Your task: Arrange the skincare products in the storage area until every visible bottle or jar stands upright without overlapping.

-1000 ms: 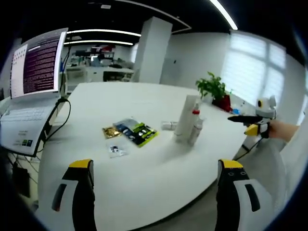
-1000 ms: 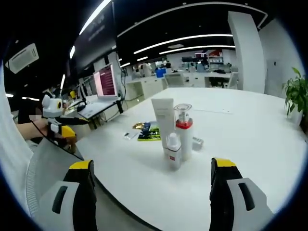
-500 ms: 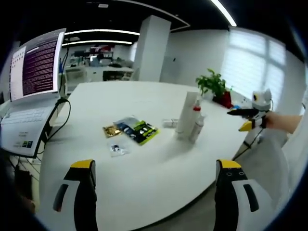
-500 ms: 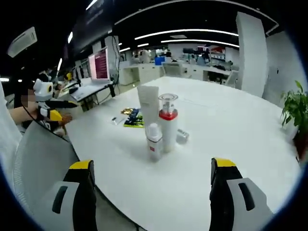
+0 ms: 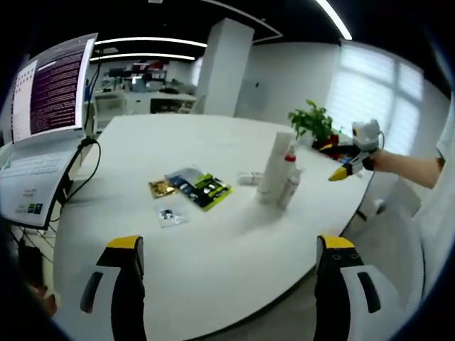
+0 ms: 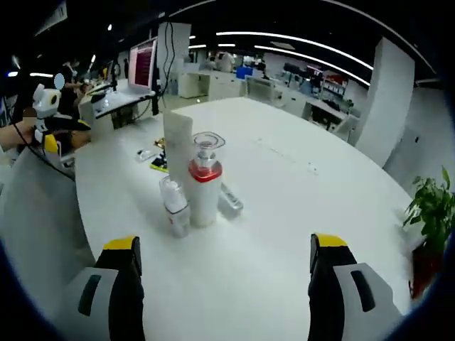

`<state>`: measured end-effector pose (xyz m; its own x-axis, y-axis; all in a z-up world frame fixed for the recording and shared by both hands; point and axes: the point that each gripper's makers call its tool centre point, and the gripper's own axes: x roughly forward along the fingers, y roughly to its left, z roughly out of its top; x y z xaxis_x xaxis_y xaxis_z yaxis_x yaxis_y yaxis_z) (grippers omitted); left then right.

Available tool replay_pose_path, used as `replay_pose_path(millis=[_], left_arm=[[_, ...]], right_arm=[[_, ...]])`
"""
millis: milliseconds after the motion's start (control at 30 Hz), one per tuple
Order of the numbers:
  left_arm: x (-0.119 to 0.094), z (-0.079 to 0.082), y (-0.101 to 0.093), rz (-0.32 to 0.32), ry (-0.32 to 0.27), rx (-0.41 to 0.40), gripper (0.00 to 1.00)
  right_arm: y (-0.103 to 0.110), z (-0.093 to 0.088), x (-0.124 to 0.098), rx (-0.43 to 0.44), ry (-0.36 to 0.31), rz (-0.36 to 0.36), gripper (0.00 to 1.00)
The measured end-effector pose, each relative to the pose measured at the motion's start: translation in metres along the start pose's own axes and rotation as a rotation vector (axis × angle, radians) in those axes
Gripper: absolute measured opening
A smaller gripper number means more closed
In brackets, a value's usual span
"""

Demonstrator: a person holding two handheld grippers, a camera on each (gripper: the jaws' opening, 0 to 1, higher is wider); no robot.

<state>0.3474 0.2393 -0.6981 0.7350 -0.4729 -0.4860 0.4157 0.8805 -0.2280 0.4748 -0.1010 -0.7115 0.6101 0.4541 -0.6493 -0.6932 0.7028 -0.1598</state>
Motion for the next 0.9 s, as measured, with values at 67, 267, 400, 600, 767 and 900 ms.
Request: replay_pose_path(millis=[67, 267, 400, 600, 767, 900], left_arm=[[0.003, 0.0, -0.003, 0.001, 0.006, -0.003, 0.92], [0.012, -0.002, -0.006, -0.006, 0.024, -0.023, 0.91], [0.018, -0.003, -0.006, -0.01, 0.037, -0.036, 0.91], [0.024, -0.008, 0.006, -0.008, 0.056, -0.055, 0.9], [0.029, -0.01, 0.015, -0.005, 0.071, -0.064, 0.9], [0.034, -0.01, 0.014, -0.007, 0.082, -0.073, 0.89]], right_arm=[[-0.006, -0.001, 0.01, -0.011, 0.017, 0.003, 0.93], [-0.032, 0.0, 0.042, -0.051, 0.052, 0.01, 0.88], [-0.043, 0.001, 0.061, -0.064, 0.064, 0.014, 0.84], [-0.051, -0.001, 0.096, -0.109, 0.072, 0.075, 0.81], [-0.038, 0.0, 0.114, -0.131, 0.083, 0.173, 0.78], [-0.039, -0.003, 0.127, -0.157, 0.082, 0.199, 0.69]])
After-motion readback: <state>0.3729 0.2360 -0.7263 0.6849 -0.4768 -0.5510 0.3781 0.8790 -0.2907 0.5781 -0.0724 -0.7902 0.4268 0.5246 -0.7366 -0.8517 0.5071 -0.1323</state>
